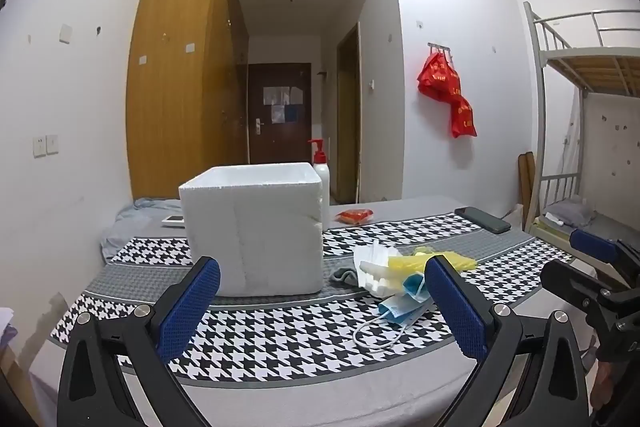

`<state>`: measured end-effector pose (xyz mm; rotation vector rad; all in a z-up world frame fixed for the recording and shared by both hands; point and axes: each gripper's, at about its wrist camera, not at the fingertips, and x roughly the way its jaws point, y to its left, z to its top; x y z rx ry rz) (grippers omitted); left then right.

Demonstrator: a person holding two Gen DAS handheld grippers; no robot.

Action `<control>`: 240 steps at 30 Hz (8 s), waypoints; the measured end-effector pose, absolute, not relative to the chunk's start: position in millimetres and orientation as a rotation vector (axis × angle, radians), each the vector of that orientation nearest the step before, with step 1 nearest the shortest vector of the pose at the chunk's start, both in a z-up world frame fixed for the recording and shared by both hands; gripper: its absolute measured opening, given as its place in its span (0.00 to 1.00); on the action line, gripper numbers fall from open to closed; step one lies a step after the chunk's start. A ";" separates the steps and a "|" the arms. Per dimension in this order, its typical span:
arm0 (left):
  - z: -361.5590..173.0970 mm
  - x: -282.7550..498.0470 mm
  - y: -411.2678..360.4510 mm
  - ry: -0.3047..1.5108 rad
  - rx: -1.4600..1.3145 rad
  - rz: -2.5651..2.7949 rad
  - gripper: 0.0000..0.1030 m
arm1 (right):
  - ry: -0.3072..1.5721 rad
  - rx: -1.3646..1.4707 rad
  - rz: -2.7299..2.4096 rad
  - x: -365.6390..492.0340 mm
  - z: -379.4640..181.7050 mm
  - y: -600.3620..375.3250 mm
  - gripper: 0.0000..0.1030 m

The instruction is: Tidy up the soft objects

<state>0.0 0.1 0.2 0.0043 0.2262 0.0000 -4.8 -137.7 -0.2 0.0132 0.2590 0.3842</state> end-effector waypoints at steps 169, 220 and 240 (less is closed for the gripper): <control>-32.0 143.8 -79.7 0.600 0.066 -0.484 0.03 | 0.559 0.090 0.360 104.0 -33.2 -215.7 0.17; 54.7 88.5 81.8 0.345 -0.038 -0.021 0.03 | 0.454 -0.027 0.684 118.7 38.9 -67.9 0.17; 103.4 114.9 106.6 0.305 -0.012 0.035 0.03 | 0.407 -0.122 0.705 153.5 82.2 -19.2 0.17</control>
